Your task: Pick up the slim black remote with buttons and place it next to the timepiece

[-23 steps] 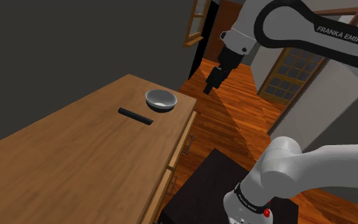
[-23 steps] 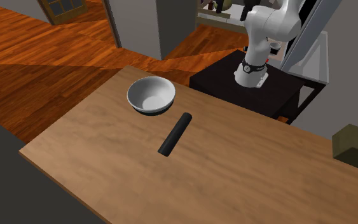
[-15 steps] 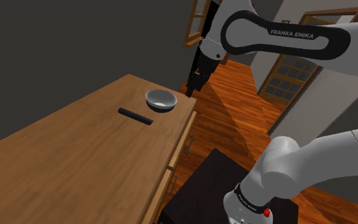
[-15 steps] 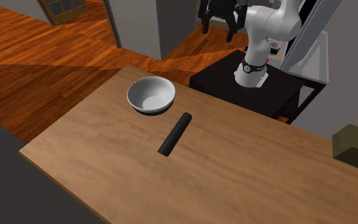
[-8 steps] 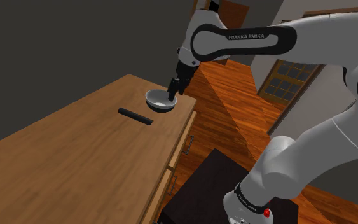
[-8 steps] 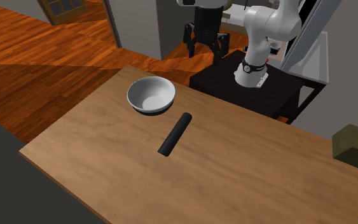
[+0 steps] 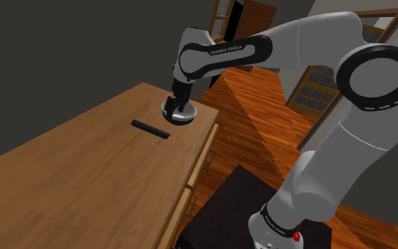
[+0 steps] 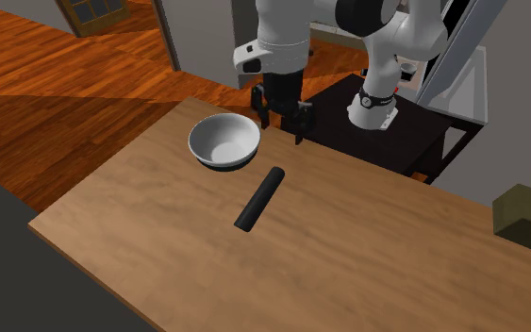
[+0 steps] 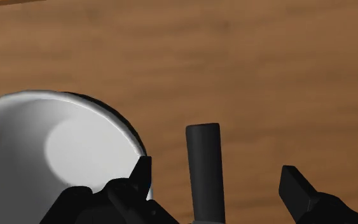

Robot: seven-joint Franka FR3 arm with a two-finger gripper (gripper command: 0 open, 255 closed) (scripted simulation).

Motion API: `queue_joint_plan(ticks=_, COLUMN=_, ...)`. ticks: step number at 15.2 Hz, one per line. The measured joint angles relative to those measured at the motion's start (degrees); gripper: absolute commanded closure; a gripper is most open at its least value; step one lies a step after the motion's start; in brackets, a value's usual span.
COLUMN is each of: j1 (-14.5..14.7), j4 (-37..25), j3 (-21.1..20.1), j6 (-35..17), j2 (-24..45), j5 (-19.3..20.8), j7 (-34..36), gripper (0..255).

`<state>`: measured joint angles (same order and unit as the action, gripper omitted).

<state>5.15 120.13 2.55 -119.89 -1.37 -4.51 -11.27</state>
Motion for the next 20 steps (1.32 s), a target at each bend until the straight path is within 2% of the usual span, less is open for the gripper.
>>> queue_joint_plan(ticks=8, j1=0.94, j4=-14.0, j3=-1.44, j6=-1.91, j2=17.85, j5=-1.28, j7=-2.52, gripper=0)
queue_joint_plan(ticks=15, j1=0.78, j4=-13.2, j3=-1.43, j6=-5.95, j2=21.82, j5=-1.5, j7=-3.04, gripper=0)
queue_joint_plan(ticks=20, j1=0.8, j4=-12.85, j3=-1.5, j6=-6.9, j2=22.42, j5=-1.58, j7=-3.11, gripper=0)
